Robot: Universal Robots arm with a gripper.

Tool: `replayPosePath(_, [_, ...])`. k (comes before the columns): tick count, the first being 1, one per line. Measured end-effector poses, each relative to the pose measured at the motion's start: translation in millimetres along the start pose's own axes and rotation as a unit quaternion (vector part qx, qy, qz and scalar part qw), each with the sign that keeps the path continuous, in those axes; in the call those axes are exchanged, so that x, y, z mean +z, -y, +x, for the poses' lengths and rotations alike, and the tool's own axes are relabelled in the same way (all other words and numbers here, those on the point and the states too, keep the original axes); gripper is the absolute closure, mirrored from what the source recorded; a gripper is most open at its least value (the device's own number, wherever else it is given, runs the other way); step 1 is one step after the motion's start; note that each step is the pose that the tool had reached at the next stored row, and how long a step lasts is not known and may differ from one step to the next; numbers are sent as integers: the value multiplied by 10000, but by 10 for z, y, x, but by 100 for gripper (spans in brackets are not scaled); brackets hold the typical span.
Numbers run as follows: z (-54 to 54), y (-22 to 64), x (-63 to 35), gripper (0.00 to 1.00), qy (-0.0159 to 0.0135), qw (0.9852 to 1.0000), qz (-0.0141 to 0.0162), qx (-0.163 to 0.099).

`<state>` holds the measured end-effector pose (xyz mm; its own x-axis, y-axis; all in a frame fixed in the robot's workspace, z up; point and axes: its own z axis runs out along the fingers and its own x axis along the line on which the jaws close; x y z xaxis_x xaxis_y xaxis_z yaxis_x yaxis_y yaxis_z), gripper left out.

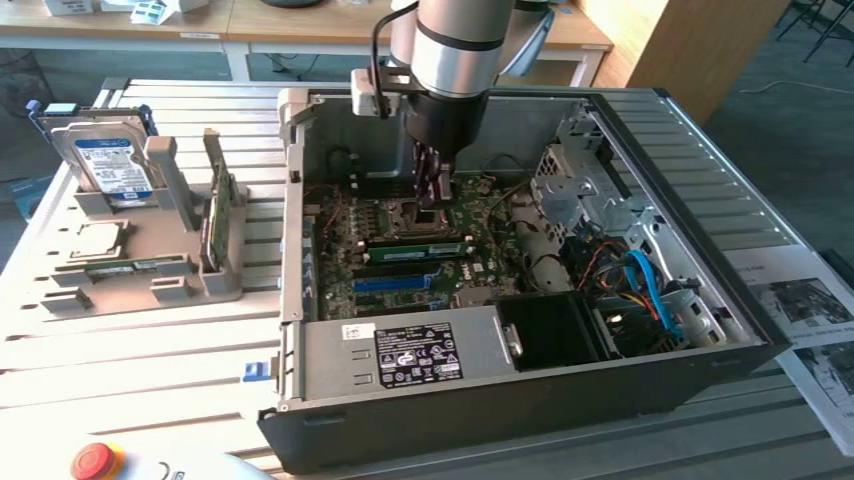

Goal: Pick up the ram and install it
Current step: 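Press down the ram until it locks into place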

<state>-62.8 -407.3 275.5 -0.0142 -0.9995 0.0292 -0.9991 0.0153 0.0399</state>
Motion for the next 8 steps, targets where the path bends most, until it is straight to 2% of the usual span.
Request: replayPosePath(8, [0, 29, -1, 90, 0, 10000, 0, 0])
